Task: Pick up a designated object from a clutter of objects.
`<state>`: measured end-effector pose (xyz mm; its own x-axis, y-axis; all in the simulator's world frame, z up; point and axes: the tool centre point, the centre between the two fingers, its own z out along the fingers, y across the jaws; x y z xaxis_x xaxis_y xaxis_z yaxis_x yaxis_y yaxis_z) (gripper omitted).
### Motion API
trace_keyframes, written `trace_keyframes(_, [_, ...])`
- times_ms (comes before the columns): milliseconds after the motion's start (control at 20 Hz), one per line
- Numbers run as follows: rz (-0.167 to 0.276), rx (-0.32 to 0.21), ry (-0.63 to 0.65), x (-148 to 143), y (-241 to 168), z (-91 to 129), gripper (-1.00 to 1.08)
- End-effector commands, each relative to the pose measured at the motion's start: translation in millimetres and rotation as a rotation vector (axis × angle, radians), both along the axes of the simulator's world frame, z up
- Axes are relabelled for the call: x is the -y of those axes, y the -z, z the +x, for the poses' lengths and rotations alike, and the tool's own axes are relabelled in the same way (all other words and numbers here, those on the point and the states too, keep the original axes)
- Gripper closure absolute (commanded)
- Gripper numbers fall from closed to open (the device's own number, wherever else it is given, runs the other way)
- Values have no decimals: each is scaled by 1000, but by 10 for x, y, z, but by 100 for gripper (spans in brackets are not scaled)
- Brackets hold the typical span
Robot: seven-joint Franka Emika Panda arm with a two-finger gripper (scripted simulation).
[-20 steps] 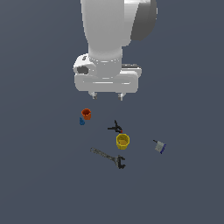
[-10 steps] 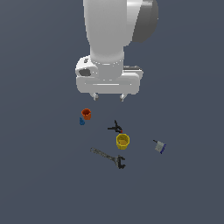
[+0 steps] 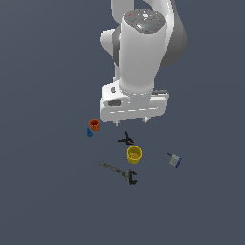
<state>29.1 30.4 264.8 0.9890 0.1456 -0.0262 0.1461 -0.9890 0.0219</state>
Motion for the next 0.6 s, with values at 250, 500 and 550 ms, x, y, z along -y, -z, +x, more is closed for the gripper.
trace_keyframes(250, [-13, 1, -256, -653, 615, 288, -92])
trace_keyframes(500, [-8, 3, -438, -1165, 1090, 394, -92])
trace_keyframes(550, [-6, 4, -473, -1266, 1183, 403, -92])
